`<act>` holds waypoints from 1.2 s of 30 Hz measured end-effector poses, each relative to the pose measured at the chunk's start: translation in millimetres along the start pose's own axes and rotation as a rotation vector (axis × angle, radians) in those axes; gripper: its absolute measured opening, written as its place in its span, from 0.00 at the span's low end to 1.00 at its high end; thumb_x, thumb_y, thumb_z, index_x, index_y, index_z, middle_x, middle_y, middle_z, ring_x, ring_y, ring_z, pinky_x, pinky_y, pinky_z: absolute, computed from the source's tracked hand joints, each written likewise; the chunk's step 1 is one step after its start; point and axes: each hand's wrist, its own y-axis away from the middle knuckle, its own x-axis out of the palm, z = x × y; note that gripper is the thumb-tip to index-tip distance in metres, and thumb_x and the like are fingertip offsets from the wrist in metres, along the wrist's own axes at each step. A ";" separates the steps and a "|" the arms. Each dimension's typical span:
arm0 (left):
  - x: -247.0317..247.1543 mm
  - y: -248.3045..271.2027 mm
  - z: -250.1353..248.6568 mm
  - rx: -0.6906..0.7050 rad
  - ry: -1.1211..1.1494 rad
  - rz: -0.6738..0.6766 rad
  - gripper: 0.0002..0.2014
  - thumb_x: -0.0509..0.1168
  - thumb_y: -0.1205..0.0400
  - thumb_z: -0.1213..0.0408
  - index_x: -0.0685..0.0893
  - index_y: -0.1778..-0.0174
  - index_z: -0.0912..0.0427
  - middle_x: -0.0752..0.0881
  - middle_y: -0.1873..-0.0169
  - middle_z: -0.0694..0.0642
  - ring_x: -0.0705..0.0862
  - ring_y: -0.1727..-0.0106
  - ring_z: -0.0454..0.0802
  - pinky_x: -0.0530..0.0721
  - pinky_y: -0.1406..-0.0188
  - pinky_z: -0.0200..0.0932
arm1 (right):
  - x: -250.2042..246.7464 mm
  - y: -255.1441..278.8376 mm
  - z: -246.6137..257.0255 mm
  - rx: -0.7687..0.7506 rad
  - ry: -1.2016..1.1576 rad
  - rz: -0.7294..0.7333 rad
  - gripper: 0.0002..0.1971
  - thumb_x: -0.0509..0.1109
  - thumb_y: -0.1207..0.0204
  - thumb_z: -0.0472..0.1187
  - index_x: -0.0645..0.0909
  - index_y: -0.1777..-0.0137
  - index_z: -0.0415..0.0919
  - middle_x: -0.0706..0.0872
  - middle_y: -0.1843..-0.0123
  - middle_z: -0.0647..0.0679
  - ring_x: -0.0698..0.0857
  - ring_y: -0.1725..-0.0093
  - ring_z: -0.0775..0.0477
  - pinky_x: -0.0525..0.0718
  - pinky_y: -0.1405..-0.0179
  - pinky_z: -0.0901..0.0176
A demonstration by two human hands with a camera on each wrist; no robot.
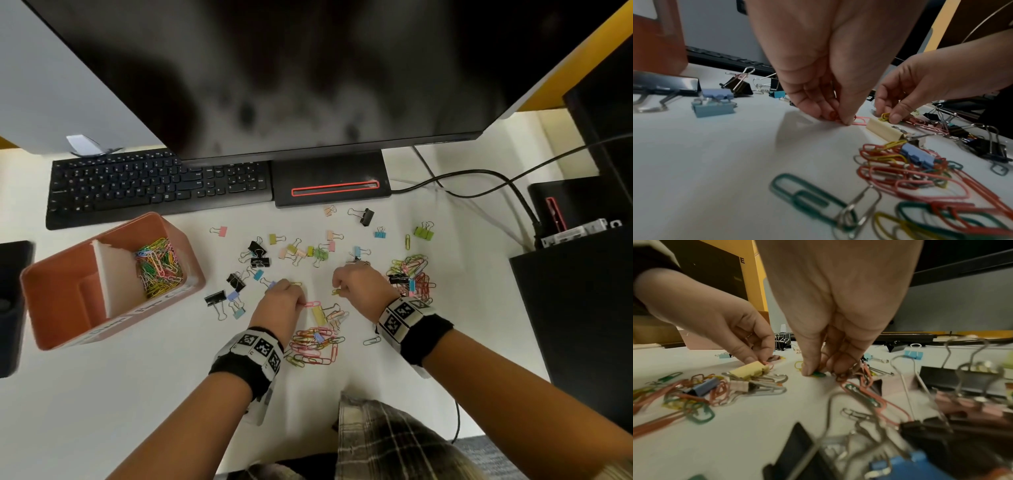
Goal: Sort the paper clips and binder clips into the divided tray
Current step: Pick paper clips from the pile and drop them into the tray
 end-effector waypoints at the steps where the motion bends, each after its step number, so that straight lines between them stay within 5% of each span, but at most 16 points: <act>1: -0.4 -0.3 0.3 0.009 -0.007 0.006 0.05 0.62 0.20 0.69 0.84 0.55 0.63 0.82 0.52 0.57 0.80 0.47 0.54 0.79 0.44 0.45 | 0.2 0.3 0.5 0.002 0.009 -0.005 0.09 0.64 0.24 0.32 0.80 0.46 0.40 0.84 0.49 0.43 0.80 0.47 0.42 0.78 0.50 0.53; 5: -4.0 -0.3 6.1 0.022 -0.024 0.050 0.05 0.61 0.20 0.69 0.82 0.54 0.61 0.83 0.57 0.56 0.79 0.54 0.52 0.80 0.51 0.46 | 1.0 0.4 2.2 -0.022 0.113 0.018 0.11 0.63 0.23 0.31 0.82 0.45 0.40 0.84 0.46 0.43 0.82 0.46 0.42 0.80 0.49 0.54; 10: -9.6 9.6 21.7 0.056 0.048 -0.002 0.03 0.65 0.22 0.71 0.83 0.58 0.61 0.79 0.62 0.51 0.77 0.60 0.48 0.72 0.60 0.35 | -0.5 5.1 -2.3 -0.078 0.144 0.025 0.10 0.60 0.21 0.31 0.82 0.45 0.36 0.80 0.44 0.42 0.83 0.48 0.43 0.75 0.53 0.61; 15: -22.3 -4.0 12.9 0.041 0.066 -0.111 0.03 0.66 0.21 0.67 0.84 0.58 0.62 0.78 0.62 0.53 0.77 0.63 0.48 0.67 0.64 0.22 | -6.0 8.7 -1.6 -0.026 0.042 0.084 0.13 0.59 0.23 0.30 0.79 0.42 0.39 0.84 0.44 0.42 0.81 0.44 0.42 0.79 0.45 0.54; 20: -31.3 -40.4 9.4 -0.084 0.011 -0.045 0.09 0.62 0.18 0.64 0.81 0.44 0.58 0.83 0.52 0.57 0.84 0.60 0.52 0.80 0.58 0.41 | -7.4 9.0 1.2 -0.042 0.076 0.102 0.12 0.60 0.20 0.33 0.82 0.43 0.37 0.82 0.43 0.41 0.81 0.44 0.42 0.77 0.45 0.58; 24: -35.8 -51.5 11.9 -0.069 -0.163 -0.003 0.11 0.61 0.19 0.62 0.81 0.41 0.57 0.84 0.47 0.60 0.82 0.48 0.60 0.80 0.51 0.51 | -14.5 18.2 -8.2 -0.071 -0.030 0.072 0.08 0.64 0.21 0.36 0.84 0.49 0.38 0.83 0.48 0.44 0.81 0.49 0.46 0.77 0.48 0.60; 27: -33.7 -51.8 14.2 -0.065 -0.173 -0.003 0.09 0.61 0.19 0.61 0.81 0.45 0.57 0.85 0.50 0.60 0.84 0.52 0.58 0.82 0.54 0.50 | -15.5 31.3 -11.3 -0.153 -0.080 0.113 0.09 0.65 0.22 0.37 0.84 0.46 0.39 0.85 0.51 0.45 0.76 0.55 0.53 0.72 0.53 0.63; 30: -29.5 -48.8 16.4 -0.077 -0.092 -0.016 0.08 0.61 0.18 0.65 0.78 0.45 0.58 0.84 0.53 0.57 0.85 0.63 0.53 0.79 0.68 0.39 | -7.6 37.7 -8.3 -0.190 -0.057 0.175 0.13 0.63 0.21 0.36 0.81 0.38 0.40 0.84 0.48 0.44 0.76 0.53 0.51 0.68 0.52 0.63; 36: -27.0 -53.4 19.0 -0.104 -0.150 0.011 0.09 0.58 0.17 0.64 0.82 0.47 0.61 0.79 0.55 0.55 0.77 0.60 0.52 0.75 0.58 0.41 | 2.6 32.3 -3.3 -0.152 -0.051 0.181 0.12 0.63 0.20 0.38 0.81 0.40 0.40 0.81 0.46 0.43 0.80 0.46 0.44 0.76 0.44 0.54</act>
